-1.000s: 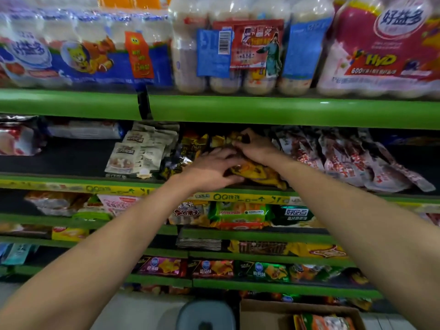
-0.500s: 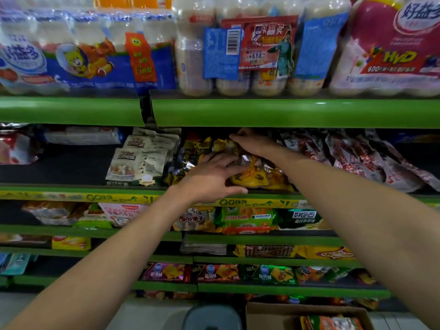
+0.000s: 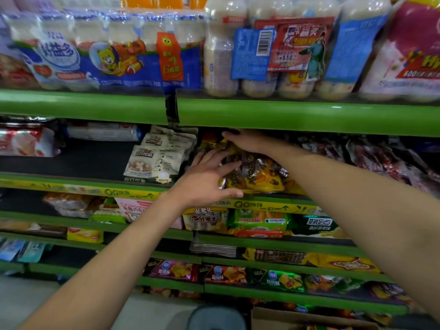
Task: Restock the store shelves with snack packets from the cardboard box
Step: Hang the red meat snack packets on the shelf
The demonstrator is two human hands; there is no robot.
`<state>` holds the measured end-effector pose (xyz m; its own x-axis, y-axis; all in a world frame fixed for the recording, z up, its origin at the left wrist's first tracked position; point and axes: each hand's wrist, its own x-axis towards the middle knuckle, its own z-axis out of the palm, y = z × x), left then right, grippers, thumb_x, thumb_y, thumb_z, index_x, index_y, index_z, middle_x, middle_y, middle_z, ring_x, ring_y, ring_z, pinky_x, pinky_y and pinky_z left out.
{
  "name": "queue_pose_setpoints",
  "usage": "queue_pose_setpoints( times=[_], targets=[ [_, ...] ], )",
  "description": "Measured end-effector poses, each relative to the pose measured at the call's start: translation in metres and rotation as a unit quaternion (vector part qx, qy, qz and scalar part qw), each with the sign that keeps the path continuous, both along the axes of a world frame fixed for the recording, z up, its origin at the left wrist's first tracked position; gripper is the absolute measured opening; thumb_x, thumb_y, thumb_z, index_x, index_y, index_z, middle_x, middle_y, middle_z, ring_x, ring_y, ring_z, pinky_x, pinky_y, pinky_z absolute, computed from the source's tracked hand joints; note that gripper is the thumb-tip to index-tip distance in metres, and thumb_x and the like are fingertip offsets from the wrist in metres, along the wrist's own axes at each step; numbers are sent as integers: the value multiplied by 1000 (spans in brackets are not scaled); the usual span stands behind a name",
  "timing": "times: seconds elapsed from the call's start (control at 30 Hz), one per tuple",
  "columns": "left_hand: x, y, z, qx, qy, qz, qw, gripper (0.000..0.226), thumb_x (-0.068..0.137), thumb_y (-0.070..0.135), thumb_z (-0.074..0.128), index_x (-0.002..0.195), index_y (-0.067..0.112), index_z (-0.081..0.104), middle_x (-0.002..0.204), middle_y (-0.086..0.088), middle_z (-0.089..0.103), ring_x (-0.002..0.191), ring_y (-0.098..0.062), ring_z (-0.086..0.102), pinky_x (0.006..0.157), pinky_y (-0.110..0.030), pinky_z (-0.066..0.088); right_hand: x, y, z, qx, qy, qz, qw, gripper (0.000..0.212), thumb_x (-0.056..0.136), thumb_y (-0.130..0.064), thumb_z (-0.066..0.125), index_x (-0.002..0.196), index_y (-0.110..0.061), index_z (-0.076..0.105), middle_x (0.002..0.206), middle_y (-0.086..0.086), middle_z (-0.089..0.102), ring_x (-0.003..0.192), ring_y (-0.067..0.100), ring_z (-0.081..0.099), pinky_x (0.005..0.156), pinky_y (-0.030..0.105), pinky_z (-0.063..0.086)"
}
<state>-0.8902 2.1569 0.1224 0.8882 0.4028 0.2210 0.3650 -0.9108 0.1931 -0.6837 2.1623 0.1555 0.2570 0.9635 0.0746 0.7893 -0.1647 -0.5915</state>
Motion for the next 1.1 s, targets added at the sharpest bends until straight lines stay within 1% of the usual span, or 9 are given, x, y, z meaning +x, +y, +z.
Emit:
queue_pose_setpoints(
  times=[0.1, 0.23, 0.37, 0.47, 0.6, 0.7, 0.8, 0.9, 1.1],
  targets=[
    [-12, 5, -1, -17, 11, 26, 999, 90, 80, 84, 43, 156, 37, 29, 165, 2, 21, 150, -13, 9, 123, -44, 8, -23, 18, 3, -4, 1, 32, 999, 44, 106, -31, 46, 145, -11, 48, 154, 10, 44, 141, 25, 40, 109, 25, 26],
    [-38, 18, 1, -66, 27, 74, 995, 86, 86, 62, 64, 157, 34, 26, 166, 3, 21, 152, -19, 17, 122, -37, 16, -35, 38, 1, -88, -24, 46, 995, 47, 106, -38, 42, 138, -6, 55, 148, 14, 51, 135, 28, 47, 103, 27, 33],
    [-54, 24, 4, -103, 22, 63, 992, 72, 90, 52, 66, 153, 36, 36, 163, 5, 27, 149, -16, 22, 115, -26, 22, -41, 50, 0, -99, -35, 52, 993, 48, 104, -40, 48, 137, -6, 53, 144, 15, 53, 130, 29, 50, 94, 27, 35],
    [-54, 24, 3, -113, 30, 57, 992, 60, 93, 47, 65, 148, 28, 49, 161, 3, 33, 148, -17, 26, 116, -28, 24, -43, 53, -1, -107, -58, 50, 991, 56, 101, -46, 49, 140, -6, 49, 145, 14, 52, 131, 29, 50, 89, 25, 33],
    [-53, 18, 0, -112, 5, 49, 992, 54, 94, 40, 67, 144, 23, 55, 159, 0, 37, 147, -19, 29, 117, -30, 25, -41, 54, 1, -122, -43, 54, 990, 48, 102, -41, 51, 135, -6, 54, 139, 14, 57, 125, 28, 54, 88, 24, 35],
    [-52, 15, 0, -109, -2, 46, 993, 52, 96, 38, 65, 144, 23, 54, 160, 0, 36, 148, -21, 28, 119, -36, 26, -40, 46, 7, -142, -33, 62, 987, 43, 104, -36, 48, 133, -6, 56, 138, 15, 58, 125, 28, 53, 97, 28, 38],
    [-51, 13, 3, -103, -6, 38, 994, 49, 97, 34, 64, 143, 22, 55, 159, -1, 37, 148, -22, 27, 118, -37, 27, -38, 21, 16, -87, -53, 64, 993, 51, 105, -37, 45, 148, -9, 43, 153, 12, 44, 140, 29, 41, 111, 29, 30],
    [-49, 10, 7, -82, -11, 48, 995, 50, 95, 37, 67, 142, 23, 56, 155, -3, 42, 146, -22, 28, 118, -38, 28, -27, -20, 26, -39, -59, 63, 995, 61, 103, -50, 43, 155, -20, 31, 162, 4, 32, 146, 24, 33, 112, 26, 23],
    [-28, -10, 16, -50, 0, 52, 997, 82, 78, 78, 42, 146, 32, 50, 156, 2, 41, 147, -22, 26, 117, -53, 29, -13, -121, 25, -137, -211, 95, 963, 87, 82, -84, 42, 155, -42, 20, 168, -9, 1, 154, 29, 6, 124, 51, 10]
  ],
)
